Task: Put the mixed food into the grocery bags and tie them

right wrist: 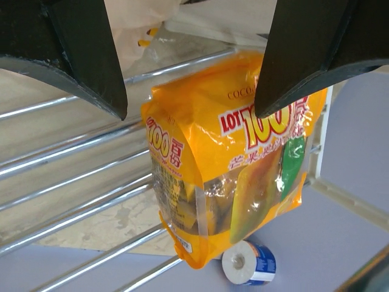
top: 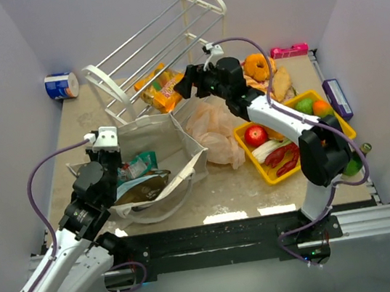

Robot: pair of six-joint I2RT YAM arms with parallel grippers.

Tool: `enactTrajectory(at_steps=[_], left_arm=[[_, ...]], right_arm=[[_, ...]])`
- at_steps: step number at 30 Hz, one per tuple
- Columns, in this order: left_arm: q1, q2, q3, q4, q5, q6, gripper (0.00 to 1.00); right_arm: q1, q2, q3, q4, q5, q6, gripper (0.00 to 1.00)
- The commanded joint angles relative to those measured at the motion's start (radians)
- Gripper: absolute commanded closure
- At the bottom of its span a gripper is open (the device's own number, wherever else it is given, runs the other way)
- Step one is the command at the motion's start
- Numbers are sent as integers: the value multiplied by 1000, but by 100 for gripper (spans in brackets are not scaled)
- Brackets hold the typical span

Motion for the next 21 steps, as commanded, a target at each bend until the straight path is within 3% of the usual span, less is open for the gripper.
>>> enactTrajectory(at_steps=[1,4,7,8,14,19,21], left_arm=[[5,-12,-7,66,-12,8,100],[5,-12,-8,69,-9,11,100],[5,-10,-10,71,-7,11,100],[5,-10,-10,73,-6,11,100],[5,-15,-10,76,11,11,100],[5,-19,-8,74,45,11,100],[5,-19,-8,74,50,8,100]], right_arm=[[0,23,51,144,-30,68,14],[0,55,66,174,-47,94,19],[0,86,95,170,-62,100,39],[-2,88,109,155,-69,102,59],[-2,-15,85,127,-40,59,100],[0,-167,22,144,-3,11,100],[0,-223,22,66,42,-21,100]])
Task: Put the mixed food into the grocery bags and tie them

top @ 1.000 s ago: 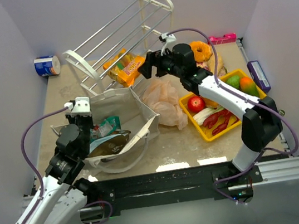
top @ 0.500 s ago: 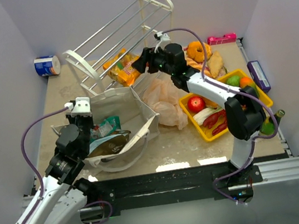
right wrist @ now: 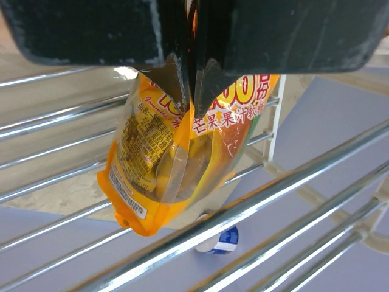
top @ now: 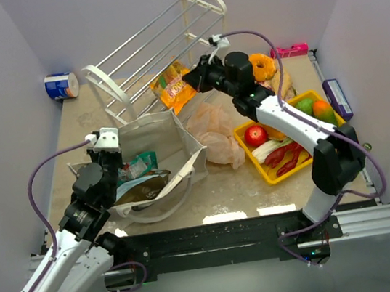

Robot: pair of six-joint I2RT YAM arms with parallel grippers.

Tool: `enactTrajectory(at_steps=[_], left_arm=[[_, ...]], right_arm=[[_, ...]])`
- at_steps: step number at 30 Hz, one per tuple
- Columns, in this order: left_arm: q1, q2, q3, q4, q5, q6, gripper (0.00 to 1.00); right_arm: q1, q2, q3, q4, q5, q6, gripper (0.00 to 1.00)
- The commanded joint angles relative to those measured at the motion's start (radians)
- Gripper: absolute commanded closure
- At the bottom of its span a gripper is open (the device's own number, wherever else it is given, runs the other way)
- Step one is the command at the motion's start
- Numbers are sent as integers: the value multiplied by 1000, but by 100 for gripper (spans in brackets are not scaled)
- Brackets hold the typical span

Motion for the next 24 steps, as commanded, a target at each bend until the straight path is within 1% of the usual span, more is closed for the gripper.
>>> enactTrajectory(at_steps=[1,2,4,5,8,9,10,11,12,13,15,16,17,19,21,22,24], left_arm=[[5,-10,3,62,20,-1,100],[5,-10,3,61,22,0,100],[5,-11,4,61,29,-4,100],[5,-10,4,61,31,-4,100],[5,-8,4,59,37,-7,100],[5,-8,4,59,39,-6,100],[5,-8,4,59,43,-9,100],[5,-7,6,59,46,-11,100],[5,-8,6,59,48,-12,100],[3,-7,6,58,57,-14,100],[5,-7,7,58,62,-15,100],[3,-5,7,59,66,-17,100],[5,-4,7,59,66,-18,100],[5,3,7,58,68,-17,100],[3,9,7,56,66,-18,100],[3,9,7,56,65,-18,100],[5,9,6,55,63,-15,100]], right_arm=[[-4,-186,6,-24,120,-78,100],[-3,-200,-1,-74,146,-101,100],[-3,-252,-20,-117,189,-122,100],[-4,-276,-55,-140,217,-139,100],[-3,-399,-131,-171,278,-181,100],[-3,-429,-142,-183,320,-191,100],[-4,-497,-152,-191,341,-202,100],[-4,-528,-165,-206,343,-222,100],[-4,-564,-170,-209,323,-227,100],[5,-635,-176,-213,305,-237,100],[55,-730,-257,-92,259,-309,100],[137,-765,-283,-55,254,-336,100],[179,-807,-297,-24,253,-380,100],[253,-812,-273,-45,210,-406,100],[275,-798,-238,-55,138,-411,100],[288,-796,-238,-42,71,-409,100],[302,-789,-235,-7,23,-405,100]])
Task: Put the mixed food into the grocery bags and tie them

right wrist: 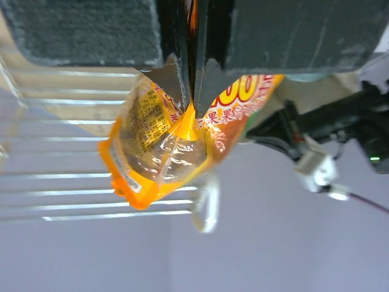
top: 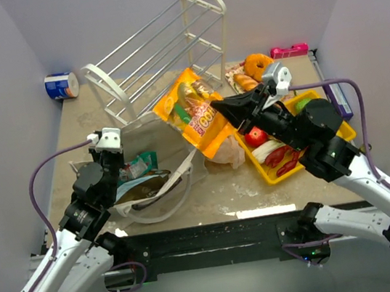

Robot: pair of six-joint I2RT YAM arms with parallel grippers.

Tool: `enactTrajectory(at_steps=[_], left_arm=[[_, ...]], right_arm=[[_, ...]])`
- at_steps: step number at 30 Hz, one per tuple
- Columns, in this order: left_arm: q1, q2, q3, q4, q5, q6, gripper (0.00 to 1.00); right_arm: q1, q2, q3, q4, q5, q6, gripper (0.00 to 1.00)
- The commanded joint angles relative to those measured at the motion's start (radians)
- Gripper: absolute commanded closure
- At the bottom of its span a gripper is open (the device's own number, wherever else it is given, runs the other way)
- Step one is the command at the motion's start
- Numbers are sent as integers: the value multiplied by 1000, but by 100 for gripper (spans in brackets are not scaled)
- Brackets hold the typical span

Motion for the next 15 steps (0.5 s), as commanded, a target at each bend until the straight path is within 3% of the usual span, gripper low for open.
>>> enactTrajectory(at_steps=[1,6,15], left_arm=[[4,0,6,58,9,-16,100],[4,1,3,61,16,-10,100],[4,-2,4,63,21,-11,100]], right_arm=[[39,24,58,210,-175,-40,100],[90,131,93,210,-285,17,100],[173,219,148,81,-113,-10,100]])
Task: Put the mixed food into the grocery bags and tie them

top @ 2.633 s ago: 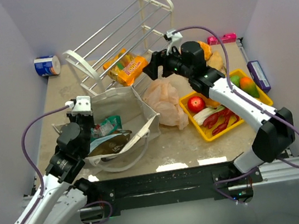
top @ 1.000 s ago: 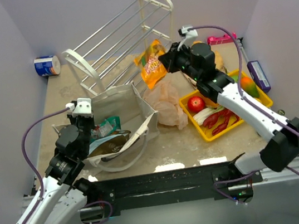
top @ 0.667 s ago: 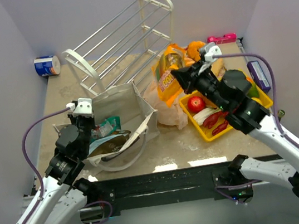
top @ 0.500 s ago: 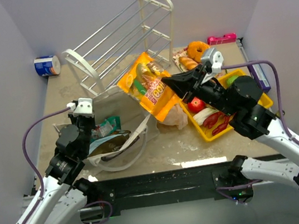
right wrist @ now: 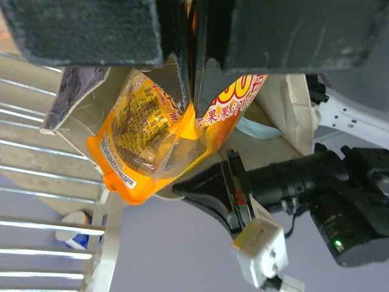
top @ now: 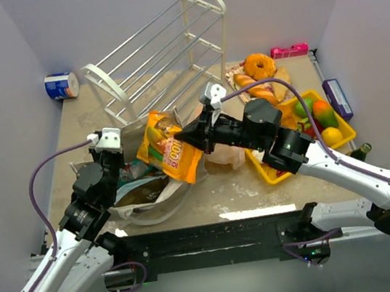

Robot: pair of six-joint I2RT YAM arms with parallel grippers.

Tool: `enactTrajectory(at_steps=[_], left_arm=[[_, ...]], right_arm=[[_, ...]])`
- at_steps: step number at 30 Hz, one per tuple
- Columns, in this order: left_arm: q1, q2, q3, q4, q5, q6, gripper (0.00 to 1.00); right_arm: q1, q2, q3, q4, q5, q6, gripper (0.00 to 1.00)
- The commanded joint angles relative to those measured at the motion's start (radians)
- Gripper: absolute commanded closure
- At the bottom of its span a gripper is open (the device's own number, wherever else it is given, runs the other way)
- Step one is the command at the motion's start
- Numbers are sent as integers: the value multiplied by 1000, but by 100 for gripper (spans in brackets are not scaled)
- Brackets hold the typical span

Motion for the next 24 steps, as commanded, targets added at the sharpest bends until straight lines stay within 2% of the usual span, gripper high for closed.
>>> enactTrajectory(at_steps=[1,11,14,19,20,21,23,24], left_arm=[[4,-1,4,61,17,-12,100],[4,-9,4,63,16,-9,100],[4,-9,4,63,16,-10,100],[3,-7,3,63,17,-9,100],[4,-2,3,64,19,-10,100],[3,-1,3,65,24,-10,100],[4,5,4,63,27,-12,100],[4,8,3,64,28,-12,100]], right_arm=[[30,15,116,74,102,-22,100],[162,202,193,-6,365,-89,100],[198,213,193,-47,427,-94,100],[222,196,171,-131,441,-47,98],[228,196,170,-138,440,-41,93],[230,200,168,-144,432,-34,76],[231,206,184,-168,417,-22,55],[231,209,222,-185,356,-19,33]])
